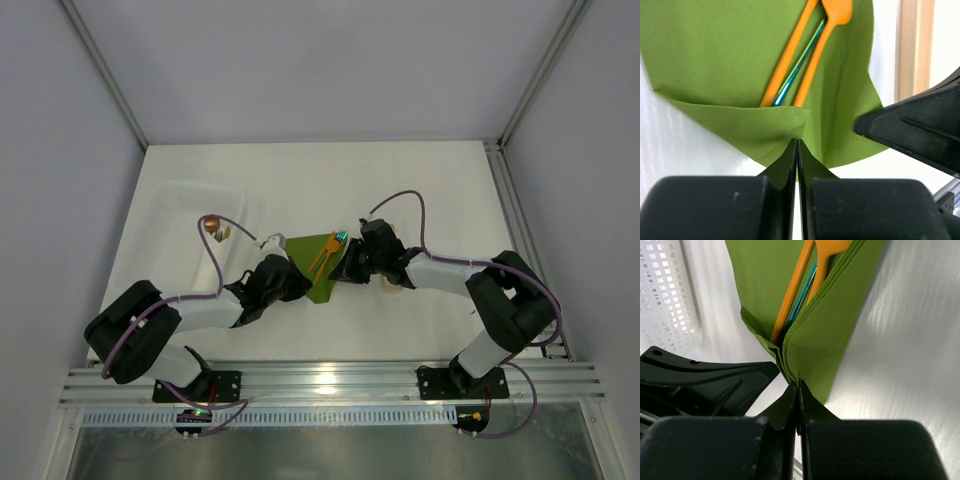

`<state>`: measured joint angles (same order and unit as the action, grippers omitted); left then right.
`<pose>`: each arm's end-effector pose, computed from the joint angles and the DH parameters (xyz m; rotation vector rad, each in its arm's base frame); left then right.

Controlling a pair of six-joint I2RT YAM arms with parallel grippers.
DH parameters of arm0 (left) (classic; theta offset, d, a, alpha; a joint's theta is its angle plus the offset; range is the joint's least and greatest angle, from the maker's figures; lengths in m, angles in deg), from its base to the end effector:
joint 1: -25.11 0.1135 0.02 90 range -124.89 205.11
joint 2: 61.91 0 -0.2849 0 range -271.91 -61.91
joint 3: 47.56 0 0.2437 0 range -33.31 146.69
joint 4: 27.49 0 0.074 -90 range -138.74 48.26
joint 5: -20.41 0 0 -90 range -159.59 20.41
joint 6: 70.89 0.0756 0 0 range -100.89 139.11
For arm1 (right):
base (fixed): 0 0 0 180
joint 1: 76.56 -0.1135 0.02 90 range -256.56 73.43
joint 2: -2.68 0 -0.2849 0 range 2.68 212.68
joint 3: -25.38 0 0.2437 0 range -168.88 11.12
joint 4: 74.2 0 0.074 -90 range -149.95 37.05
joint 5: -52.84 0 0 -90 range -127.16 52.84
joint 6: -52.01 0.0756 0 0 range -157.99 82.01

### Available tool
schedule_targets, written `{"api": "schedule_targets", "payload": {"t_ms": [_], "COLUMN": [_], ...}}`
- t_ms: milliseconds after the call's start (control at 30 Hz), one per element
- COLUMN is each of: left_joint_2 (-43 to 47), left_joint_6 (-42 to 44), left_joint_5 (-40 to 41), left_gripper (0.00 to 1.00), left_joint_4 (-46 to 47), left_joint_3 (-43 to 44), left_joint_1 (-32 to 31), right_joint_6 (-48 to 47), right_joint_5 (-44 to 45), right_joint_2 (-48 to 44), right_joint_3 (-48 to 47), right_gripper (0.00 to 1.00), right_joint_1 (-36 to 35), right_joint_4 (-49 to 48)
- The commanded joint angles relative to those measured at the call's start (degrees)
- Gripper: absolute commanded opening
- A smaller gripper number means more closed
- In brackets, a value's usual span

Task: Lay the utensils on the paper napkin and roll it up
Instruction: Roll the napkin at the center of the board.

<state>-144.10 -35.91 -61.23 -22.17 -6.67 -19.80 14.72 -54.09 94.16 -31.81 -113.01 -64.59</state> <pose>0.2094 -0.1933 0.1475 -0.2895 2.2950 -0.7935 0.2557 0.2162 0.1595 0.2024 2.5680 1.0403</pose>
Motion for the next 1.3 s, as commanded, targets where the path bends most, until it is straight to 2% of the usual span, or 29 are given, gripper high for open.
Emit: {"api": "schedule_targets", "payload": {"t_ms": [0,500,1267], "left_joint_2": [1.3,1.2,-4.0], "left_joint_6": [1.1,0.5,-0.1], "left_joint_5": [-0.9,0.4,-0.2], "left_gripper": [0.00,0.00,0.00], "left_joint_4": [-0.1,-0.4,-0.1], "left_joint_3": [1.6,-0.5,0.1], "left_joint_1": [-0.7,-1.1,-1.0], "right_joint_6": [-0.7,-0.7,-1.9], "right_joint_5": [1.2,1.3,0.5], "right_joint_2": [-2.0,-1.5,0.6], "right_joint_3": [-0.9,-2.9,-8.6], "right_gripper": [0.04,0.04,0.04], "right_joint_1": [-0.5,-0.5,-0.7], "right_joint_4": [-1.4,-0.4,2.5]}}
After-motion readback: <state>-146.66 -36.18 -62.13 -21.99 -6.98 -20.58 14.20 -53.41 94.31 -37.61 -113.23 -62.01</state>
